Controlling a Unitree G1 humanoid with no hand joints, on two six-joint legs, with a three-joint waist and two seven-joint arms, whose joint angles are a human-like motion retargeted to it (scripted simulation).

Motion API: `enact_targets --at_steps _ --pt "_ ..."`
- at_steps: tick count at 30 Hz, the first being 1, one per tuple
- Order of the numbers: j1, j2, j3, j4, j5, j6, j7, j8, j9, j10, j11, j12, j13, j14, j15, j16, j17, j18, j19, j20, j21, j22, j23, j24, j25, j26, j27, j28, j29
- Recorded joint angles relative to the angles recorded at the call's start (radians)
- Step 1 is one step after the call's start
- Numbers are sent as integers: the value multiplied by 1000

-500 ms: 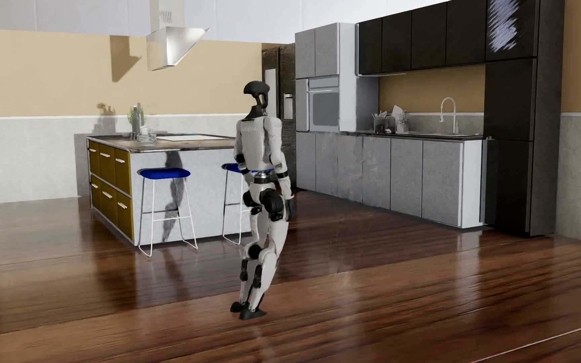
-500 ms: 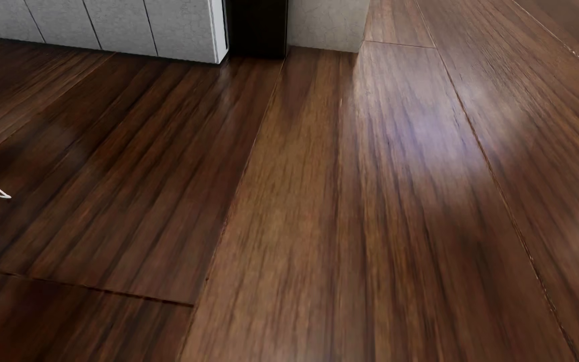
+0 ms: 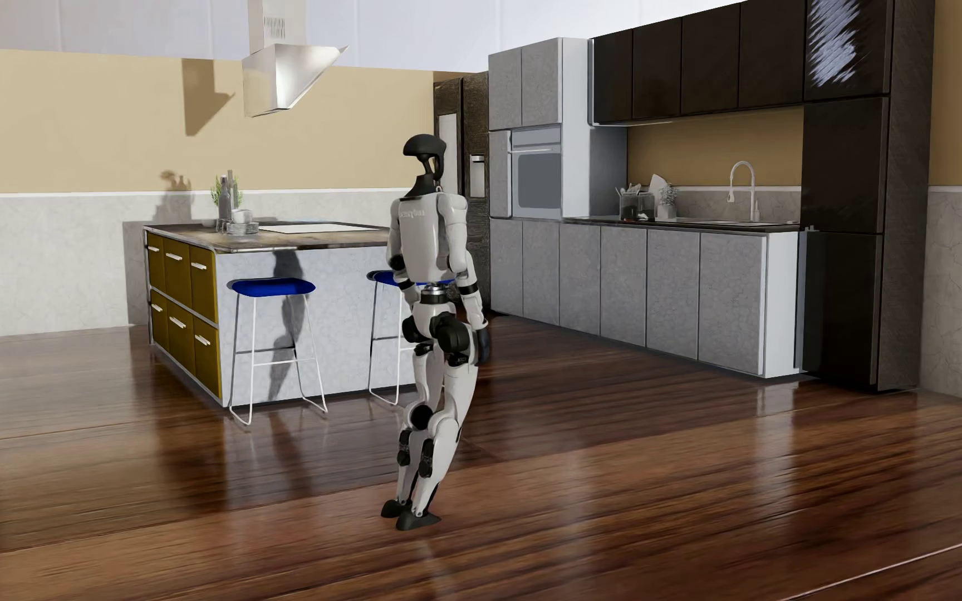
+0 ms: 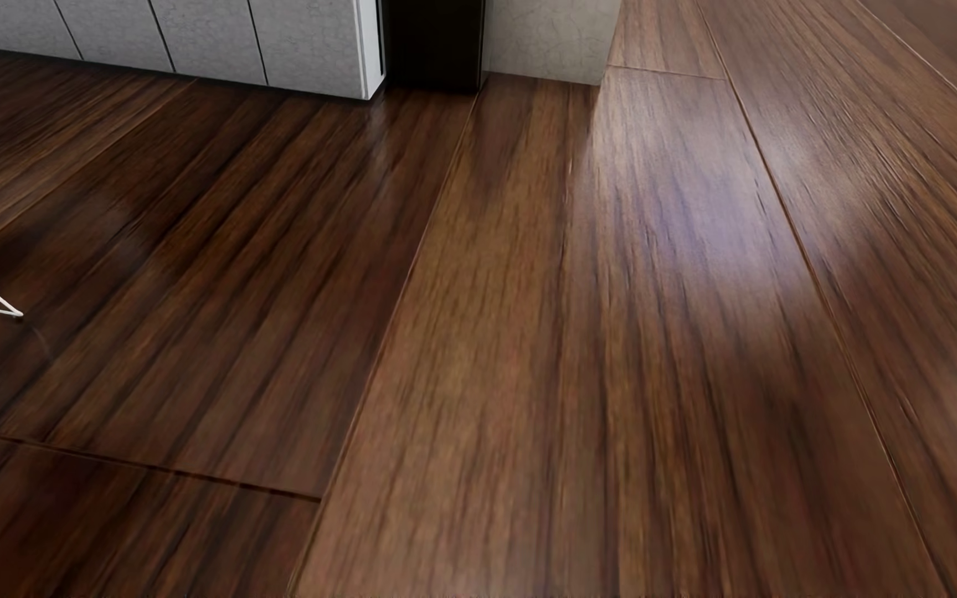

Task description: Wait

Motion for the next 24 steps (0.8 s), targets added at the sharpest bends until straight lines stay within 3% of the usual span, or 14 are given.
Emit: enact_targets --at_steps 24 --pt "-7 1 -1 -3 1 8 0 0 -4 -2 -17 -7 -5 -5 8 2 -8 0 0 -15 18 1 -6 0 0 0 0 0 0"
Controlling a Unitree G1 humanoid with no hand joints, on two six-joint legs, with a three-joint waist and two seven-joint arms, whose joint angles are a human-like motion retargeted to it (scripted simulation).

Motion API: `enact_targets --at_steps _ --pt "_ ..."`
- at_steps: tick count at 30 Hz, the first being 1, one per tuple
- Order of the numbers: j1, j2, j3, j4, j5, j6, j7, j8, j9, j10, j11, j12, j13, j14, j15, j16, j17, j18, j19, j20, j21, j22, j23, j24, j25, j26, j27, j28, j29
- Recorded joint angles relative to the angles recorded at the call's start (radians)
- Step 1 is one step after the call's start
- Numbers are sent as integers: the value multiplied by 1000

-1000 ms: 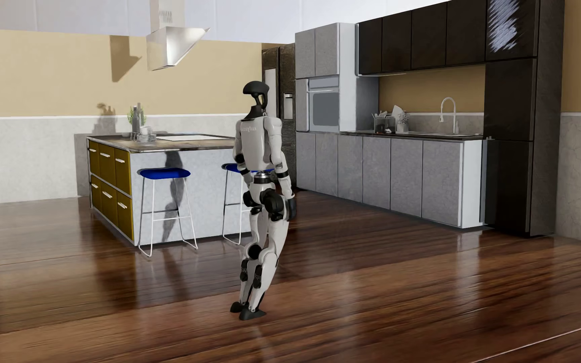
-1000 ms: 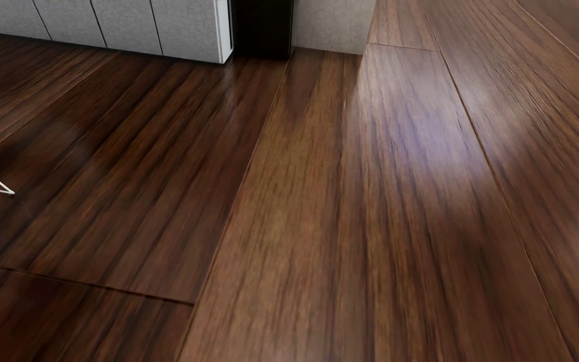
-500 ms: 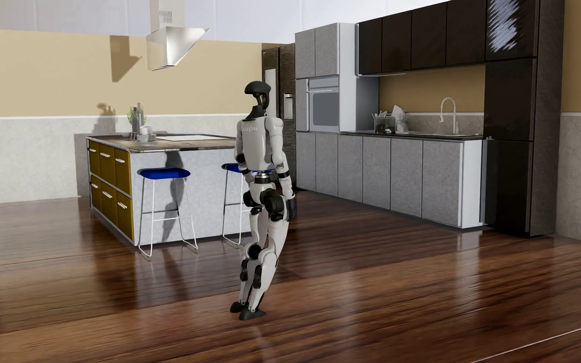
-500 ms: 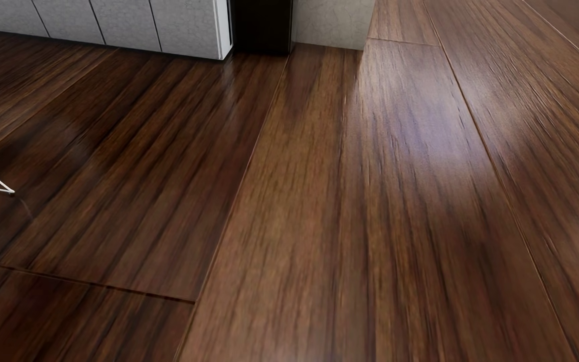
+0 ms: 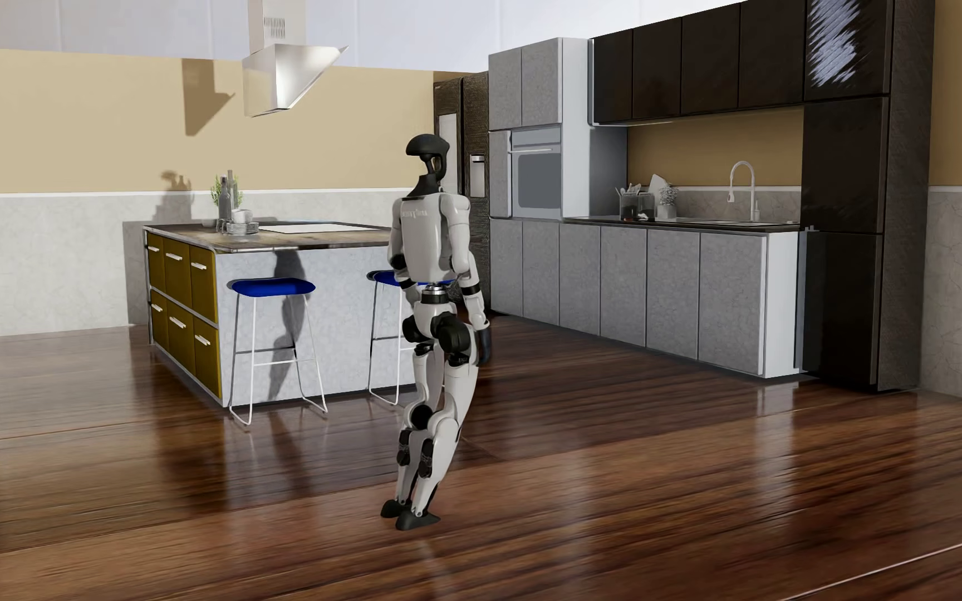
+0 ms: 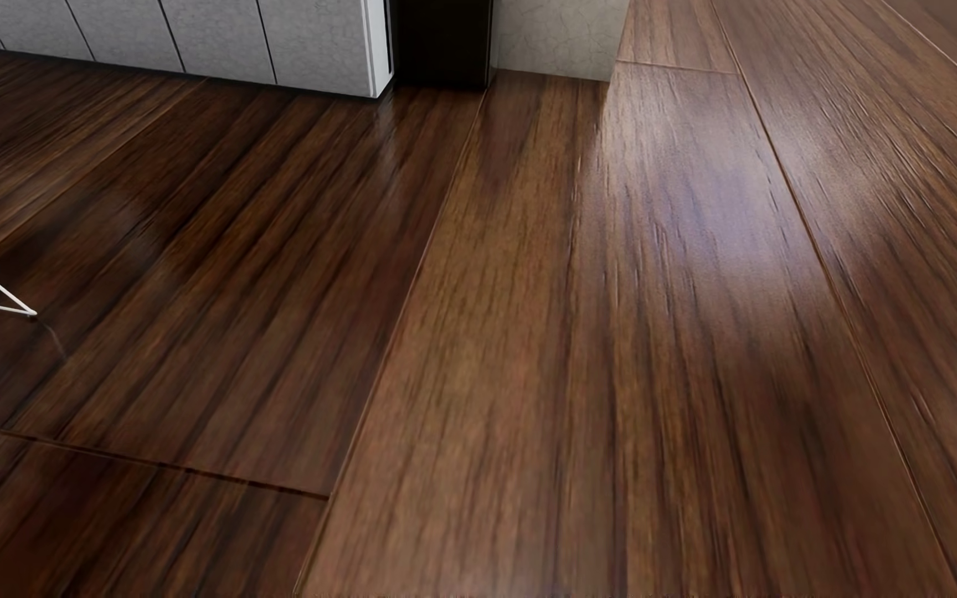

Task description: Wait

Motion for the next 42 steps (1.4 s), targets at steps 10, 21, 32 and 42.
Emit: enact_targets --at_steps 10,21,32,42 --pt "2 -1 6 -7 -6 3 0 0 14 -3 0 -21 -12 -5 6 -4 0 0 0 5 13 5 3 0 0 0 0 0 0" --pt "2 -3 5 -8 -8 8 0 0 20 -4 2 -19 -15 -4 8 -10 1 0 0 2 19 -1 -8 0 0 0 0 0 0" --pt "-1 -7 3 -8 -7 7 0 0 19 -1 7 -15 -15 -3 6 -9 1 0 0 4 19 -2 -4 0 0 0 0 0 0" --pt "-5 -9 3 -8 -8 3 0 0 16 0 9 -16 -15 -2 7 -7 2 0 0 2 20 -2 -6 0 0 0 0 0 0"
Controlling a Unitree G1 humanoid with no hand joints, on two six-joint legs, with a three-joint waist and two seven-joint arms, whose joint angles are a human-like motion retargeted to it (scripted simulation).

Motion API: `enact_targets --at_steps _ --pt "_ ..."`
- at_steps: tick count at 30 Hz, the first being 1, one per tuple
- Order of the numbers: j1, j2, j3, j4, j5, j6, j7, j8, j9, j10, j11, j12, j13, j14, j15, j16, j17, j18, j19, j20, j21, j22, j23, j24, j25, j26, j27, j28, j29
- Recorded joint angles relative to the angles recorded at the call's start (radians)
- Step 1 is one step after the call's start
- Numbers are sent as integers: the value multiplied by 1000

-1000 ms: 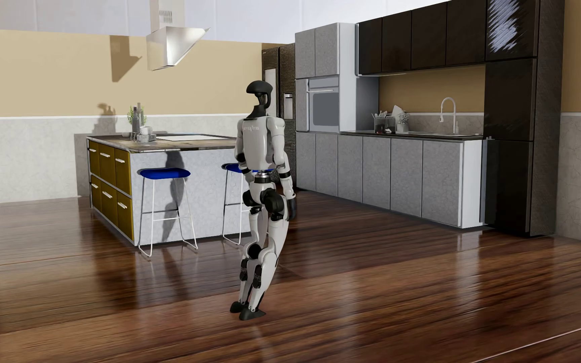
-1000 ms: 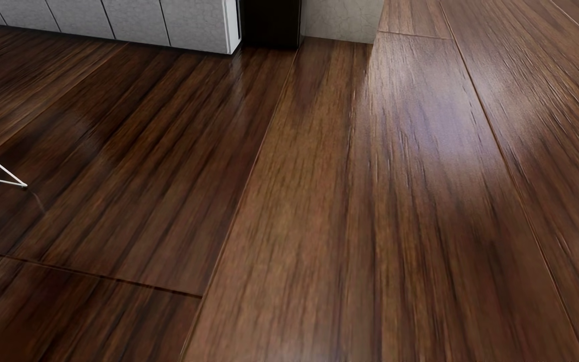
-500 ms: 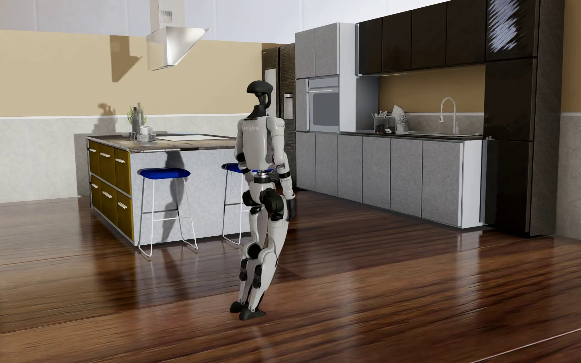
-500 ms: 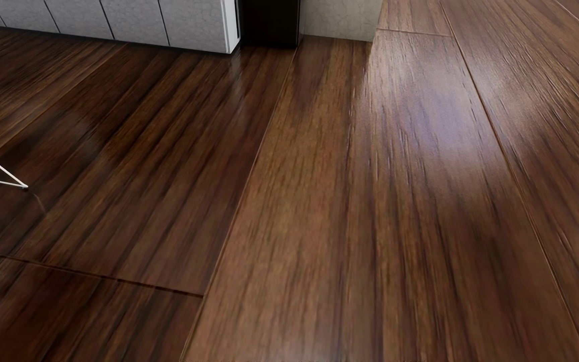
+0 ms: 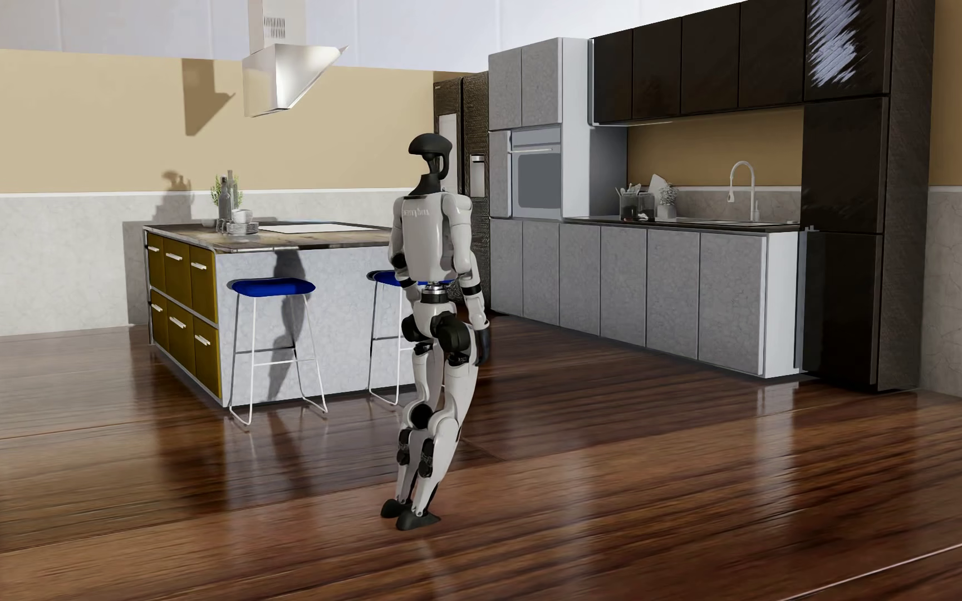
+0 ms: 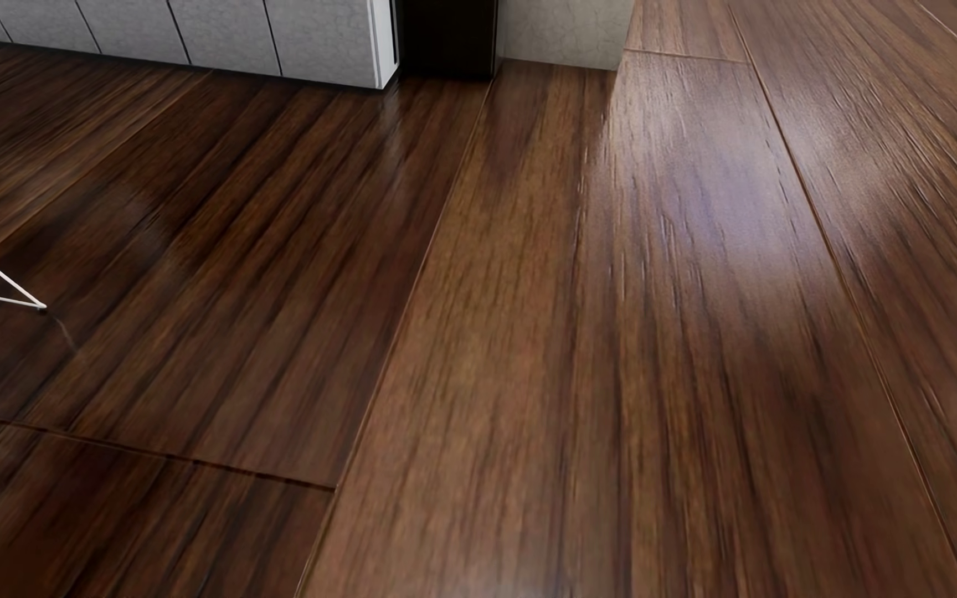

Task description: Wait

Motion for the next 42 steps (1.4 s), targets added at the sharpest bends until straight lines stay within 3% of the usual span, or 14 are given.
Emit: enact_targets --at_steps 32,42 --pt "-6 -4 -9 7 3 18 0 0 -20 -1 -4 7 12 11 -3 2 -7 0 0 -25 -16 0 13 0 0 0 0 0 0" --pt "-16 -8 -12 20 1 14 0 0 -8 22 36 34 54 35 -34 11 -13 0 0 85 -111 -29 -36 0 0 0 0 0 0"
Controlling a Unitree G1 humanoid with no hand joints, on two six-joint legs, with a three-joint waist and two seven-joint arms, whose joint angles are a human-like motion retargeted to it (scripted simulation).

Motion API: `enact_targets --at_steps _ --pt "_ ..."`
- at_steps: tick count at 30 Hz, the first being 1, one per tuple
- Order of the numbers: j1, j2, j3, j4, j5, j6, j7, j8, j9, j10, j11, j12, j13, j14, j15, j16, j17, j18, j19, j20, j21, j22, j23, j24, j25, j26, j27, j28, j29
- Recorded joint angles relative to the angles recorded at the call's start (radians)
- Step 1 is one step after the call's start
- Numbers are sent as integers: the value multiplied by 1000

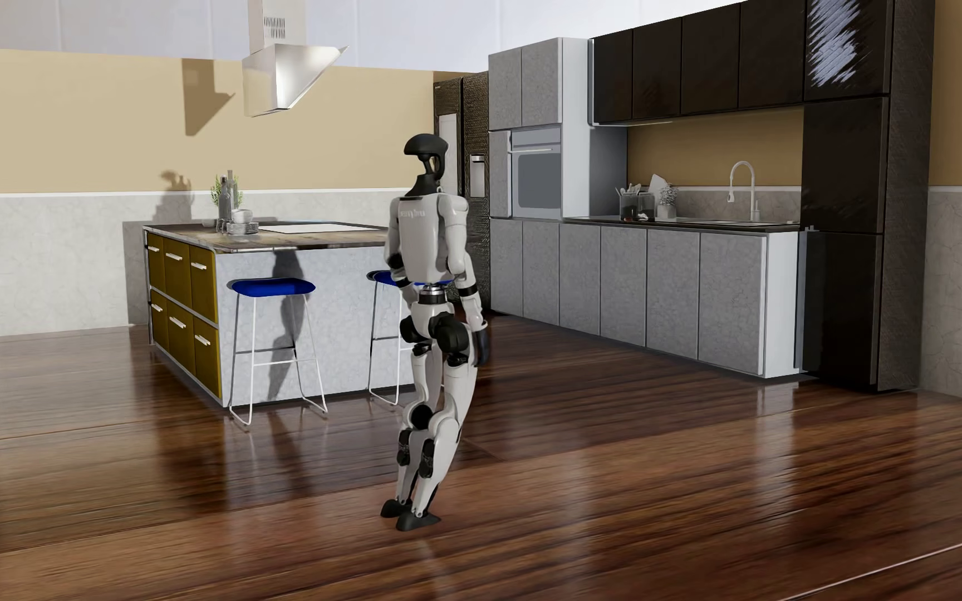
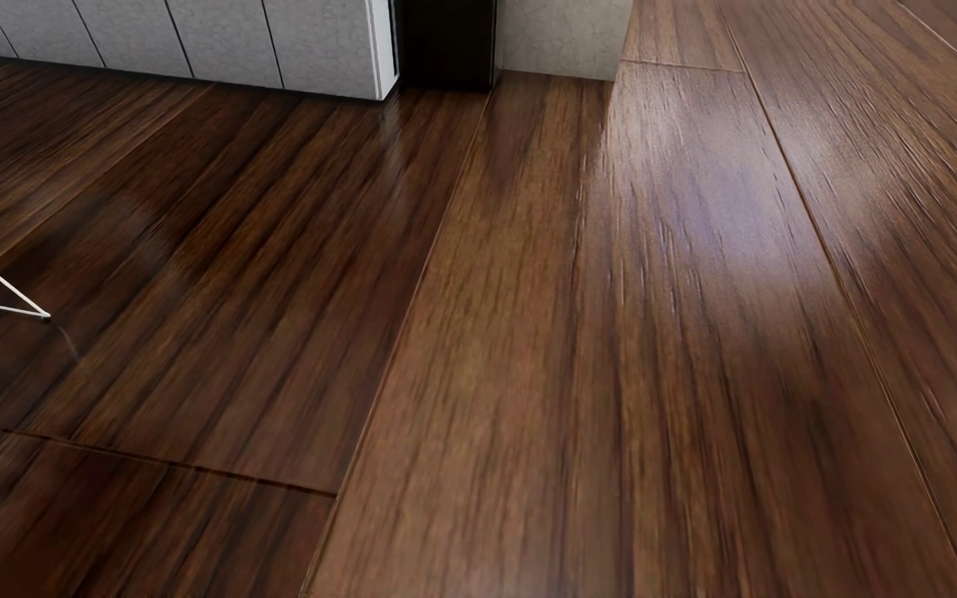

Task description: Wait

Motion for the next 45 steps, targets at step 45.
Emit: enact_targets --at_steps 45 --pt "-17 -22 2 21 26 17 0 0 -14 -14 -15 71 60 13 20 8 2 0 0 48 -49 -40 -18 0 0 0 0 0 0"
